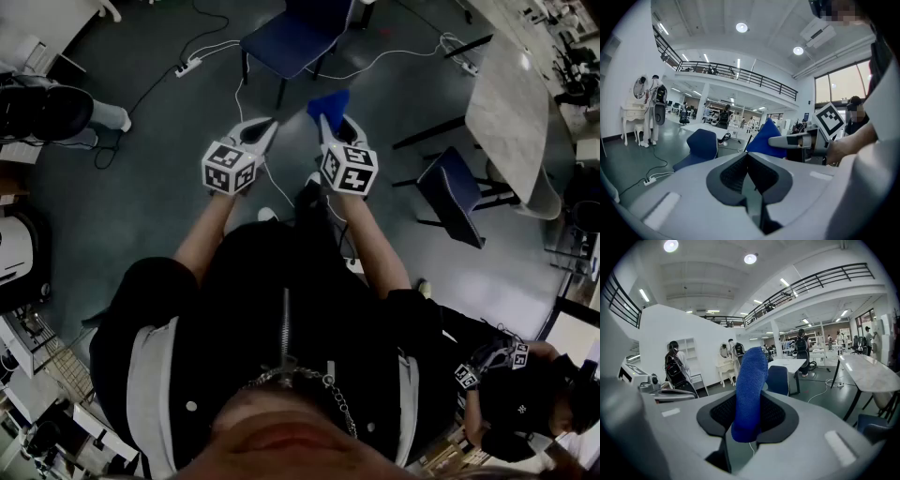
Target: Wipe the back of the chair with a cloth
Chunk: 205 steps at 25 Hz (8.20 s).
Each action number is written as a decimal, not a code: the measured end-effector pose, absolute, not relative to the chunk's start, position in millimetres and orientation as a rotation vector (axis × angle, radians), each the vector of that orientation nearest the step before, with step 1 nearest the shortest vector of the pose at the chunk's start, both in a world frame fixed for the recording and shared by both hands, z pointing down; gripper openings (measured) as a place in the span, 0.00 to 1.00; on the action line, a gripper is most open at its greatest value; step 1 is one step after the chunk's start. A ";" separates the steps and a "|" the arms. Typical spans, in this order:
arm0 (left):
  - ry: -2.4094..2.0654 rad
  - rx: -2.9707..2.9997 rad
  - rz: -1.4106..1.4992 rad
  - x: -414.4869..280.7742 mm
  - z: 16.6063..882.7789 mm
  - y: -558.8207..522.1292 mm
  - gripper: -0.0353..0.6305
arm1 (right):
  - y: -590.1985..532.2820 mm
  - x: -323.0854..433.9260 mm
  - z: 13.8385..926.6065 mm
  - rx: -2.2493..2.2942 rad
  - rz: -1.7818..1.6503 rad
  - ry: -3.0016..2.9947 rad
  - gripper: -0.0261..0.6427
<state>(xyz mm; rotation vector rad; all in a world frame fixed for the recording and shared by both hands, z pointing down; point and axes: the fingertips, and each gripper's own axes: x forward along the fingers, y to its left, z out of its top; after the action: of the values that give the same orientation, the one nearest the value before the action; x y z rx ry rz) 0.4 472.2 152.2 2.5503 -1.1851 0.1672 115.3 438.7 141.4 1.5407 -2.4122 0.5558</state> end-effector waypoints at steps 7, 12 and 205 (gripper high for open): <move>-1.182 2.569 0.190 -9.4 153.8 471.3 0.07 | 432.6 109.5 141.3 1.558 0.570 -2.429 0.22; -1.181 2.567 0.200 -13.7 158.4 458.8 0.07 | 424.8 111.7 141.3 1.576 0.555 -2.437 0.23; -1.523 2.870 0.165 -106.6 481.5 -366.4 0.07 | -451.6 -6.6 421.5 1.961 0.273 -2.373 0.24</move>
<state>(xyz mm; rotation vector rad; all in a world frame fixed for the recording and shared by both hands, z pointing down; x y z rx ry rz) -106.6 -366.4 481.5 2.8696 -1.5226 0.1651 -6.6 -451.6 421.5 1.9608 -2.3731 0.2728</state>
